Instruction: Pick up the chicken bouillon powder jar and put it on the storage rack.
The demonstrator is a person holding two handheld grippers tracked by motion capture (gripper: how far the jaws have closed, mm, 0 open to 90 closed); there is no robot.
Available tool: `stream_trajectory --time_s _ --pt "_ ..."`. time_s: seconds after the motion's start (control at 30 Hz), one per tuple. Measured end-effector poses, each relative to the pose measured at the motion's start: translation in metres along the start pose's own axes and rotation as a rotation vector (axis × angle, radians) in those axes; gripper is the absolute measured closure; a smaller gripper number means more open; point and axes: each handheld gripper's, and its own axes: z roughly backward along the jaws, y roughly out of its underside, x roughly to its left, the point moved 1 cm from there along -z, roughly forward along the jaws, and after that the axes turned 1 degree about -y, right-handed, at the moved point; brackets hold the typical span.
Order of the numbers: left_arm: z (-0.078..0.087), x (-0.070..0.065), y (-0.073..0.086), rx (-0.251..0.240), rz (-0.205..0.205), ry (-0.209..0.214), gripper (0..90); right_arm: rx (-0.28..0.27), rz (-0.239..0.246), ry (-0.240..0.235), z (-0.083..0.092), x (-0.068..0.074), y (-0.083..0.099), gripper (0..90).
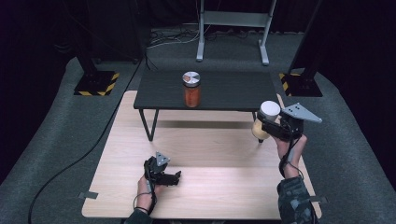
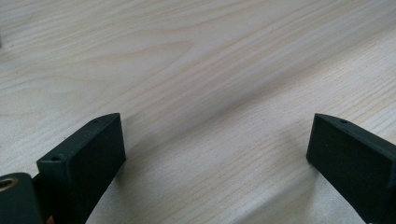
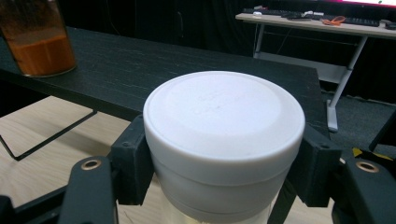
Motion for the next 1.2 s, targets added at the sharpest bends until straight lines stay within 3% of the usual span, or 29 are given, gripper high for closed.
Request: stream_trajectory --time_s 1.2 --pt "0.000 0.000 0.000 0.000 0.000 0.000 3.9 -0.007 0.030 -0.042 -0.010 0.008 -0.024 32.9"
